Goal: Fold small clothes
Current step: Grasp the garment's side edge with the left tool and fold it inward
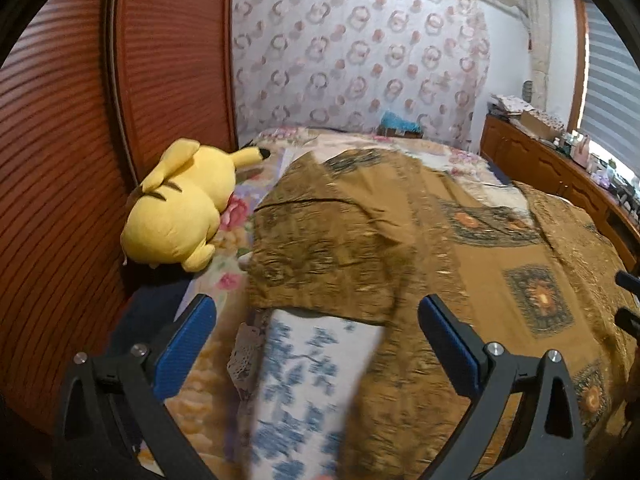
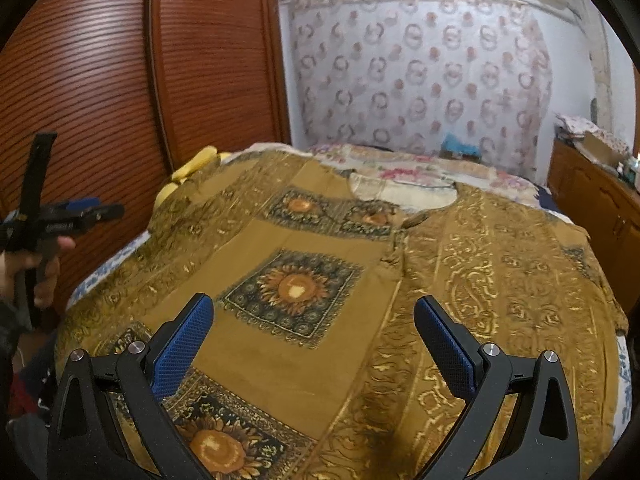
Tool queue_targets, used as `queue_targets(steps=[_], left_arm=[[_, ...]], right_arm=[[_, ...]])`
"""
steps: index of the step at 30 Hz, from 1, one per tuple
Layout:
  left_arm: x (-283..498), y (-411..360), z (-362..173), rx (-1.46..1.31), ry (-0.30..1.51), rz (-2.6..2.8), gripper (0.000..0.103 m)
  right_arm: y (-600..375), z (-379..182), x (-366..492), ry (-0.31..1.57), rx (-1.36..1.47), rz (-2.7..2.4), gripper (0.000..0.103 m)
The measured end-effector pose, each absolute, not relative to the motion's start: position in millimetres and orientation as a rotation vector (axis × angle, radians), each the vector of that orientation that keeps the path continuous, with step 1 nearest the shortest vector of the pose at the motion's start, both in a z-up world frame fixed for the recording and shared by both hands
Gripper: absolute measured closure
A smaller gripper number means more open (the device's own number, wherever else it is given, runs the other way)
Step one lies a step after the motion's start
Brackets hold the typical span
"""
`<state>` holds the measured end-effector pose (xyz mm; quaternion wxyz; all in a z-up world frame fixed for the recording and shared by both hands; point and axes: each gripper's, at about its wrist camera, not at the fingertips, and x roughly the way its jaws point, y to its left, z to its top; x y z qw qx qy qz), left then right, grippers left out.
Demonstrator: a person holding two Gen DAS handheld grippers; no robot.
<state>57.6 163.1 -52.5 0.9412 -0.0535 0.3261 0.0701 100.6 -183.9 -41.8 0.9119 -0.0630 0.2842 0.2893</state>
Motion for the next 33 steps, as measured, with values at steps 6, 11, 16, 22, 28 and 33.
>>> queue_targets(steps=[6,11,16,22,28,33], left_arm=[[94,201,-76,-0.229,0.793,0.103,0.015],[121,211,-93,-0.239,0.878,0.093,0.015],[136,220,-109,-0.305,0.94,0.053,0.025],[134,220,-110,-0.344,0.935,0.001,0.069],[125,199,-83,-0.151,0.868,0.074,0.097],[119,185,-42,-0.099,0.769,0.047,0.097]], right_arm=[[-176,-47,106,0.606,-0.14,0.614,0.001],[-170,-51,109,0.622,-0.159,0.618,0.001],[-165,-53,115,0.655,-0.166,0.633,0.001],[-154,-55,115,0.659,-0.182,0.66,0.001],[-152,-61,114,0.672,-0.181,0.672,0.001],[-153,-61,114,0.667,-0.174,0.672,0.001]])
